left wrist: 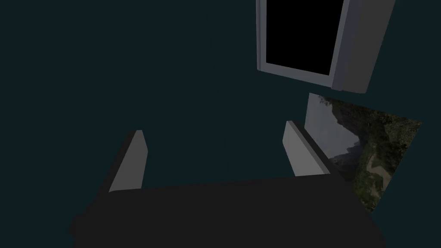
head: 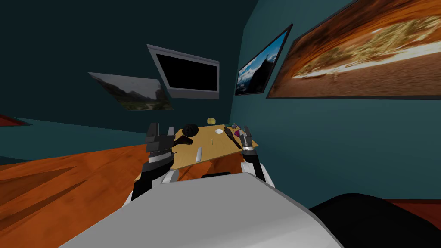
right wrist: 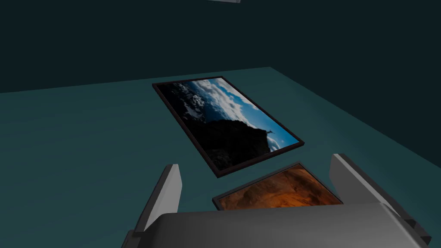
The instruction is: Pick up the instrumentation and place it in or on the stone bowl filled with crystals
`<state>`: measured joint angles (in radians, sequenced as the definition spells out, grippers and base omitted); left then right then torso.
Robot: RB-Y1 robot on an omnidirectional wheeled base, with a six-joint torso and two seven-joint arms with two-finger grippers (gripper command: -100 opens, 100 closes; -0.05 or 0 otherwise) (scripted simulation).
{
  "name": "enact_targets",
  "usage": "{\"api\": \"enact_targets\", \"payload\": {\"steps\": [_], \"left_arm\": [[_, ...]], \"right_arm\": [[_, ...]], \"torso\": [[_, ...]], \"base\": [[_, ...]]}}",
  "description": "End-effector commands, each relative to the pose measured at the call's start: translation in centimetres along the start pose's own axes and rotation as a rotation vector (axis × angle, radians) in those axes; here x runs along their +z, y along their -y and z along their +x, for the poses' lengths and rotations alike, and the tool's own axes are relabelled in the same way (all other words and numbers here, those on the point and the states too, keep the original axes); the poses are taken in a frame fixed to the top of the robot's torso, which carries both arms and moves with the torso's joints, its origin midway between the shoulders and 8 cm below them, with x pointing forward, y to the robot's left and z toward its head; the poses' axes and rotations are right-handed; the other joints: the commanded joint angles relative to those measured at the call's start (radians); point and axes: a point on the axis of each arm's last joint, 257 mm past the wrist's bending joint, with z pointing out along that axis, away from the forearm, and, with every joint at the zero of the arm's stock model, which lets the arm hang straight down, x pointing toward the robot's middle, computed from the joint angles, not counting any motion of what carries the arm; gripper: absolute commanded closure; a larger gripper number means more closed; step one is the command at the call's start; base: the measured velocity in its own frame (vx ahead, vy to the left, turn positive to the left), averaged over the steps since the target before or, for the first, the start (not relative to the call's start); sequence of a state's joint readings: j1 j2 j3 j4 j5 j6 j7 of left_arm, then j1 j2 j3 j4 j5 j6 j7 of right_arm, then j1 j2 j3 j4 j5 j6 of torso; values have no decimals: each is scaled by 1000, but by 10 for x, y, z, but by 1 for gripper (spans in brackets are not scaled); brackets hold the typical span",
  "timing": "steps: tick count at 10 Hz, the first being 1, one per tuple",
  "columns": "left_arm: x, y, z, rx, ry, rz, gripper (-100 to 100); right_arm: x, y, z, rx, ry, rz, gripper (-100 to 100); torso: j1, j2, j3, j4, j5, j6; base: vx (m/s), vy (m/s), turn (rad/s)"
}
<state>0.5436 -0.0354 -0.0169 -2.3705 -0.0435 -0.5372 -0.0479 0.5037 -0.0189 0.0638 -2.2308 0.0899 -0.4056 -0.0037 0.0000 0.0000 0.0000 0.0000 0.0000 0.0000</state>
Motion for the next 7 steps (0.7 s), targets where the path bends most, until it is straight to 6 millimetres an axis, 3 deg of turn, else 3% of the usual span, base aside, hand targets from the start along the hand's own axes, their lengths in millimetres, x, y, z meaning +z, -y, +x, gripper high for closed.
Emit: {"api": "enact_targets", "payload": {"steps": [1, 7], "left_arm": [[-4, -7, 6, 19, -42, -23, -100], [-43, -58, 22, 118, -216, -200, -100]], "right_arm": [[0, 0, 0, 0, 0, 0, 0], [0, 0, 0, 0, 0, 0, 0]], "torso": [[0, 0, 0, 0, 0, 0], [6, 5, 3, 1, 2, 0]], "base": [[-20, 29, -69], [-70, 86, -175]]}}
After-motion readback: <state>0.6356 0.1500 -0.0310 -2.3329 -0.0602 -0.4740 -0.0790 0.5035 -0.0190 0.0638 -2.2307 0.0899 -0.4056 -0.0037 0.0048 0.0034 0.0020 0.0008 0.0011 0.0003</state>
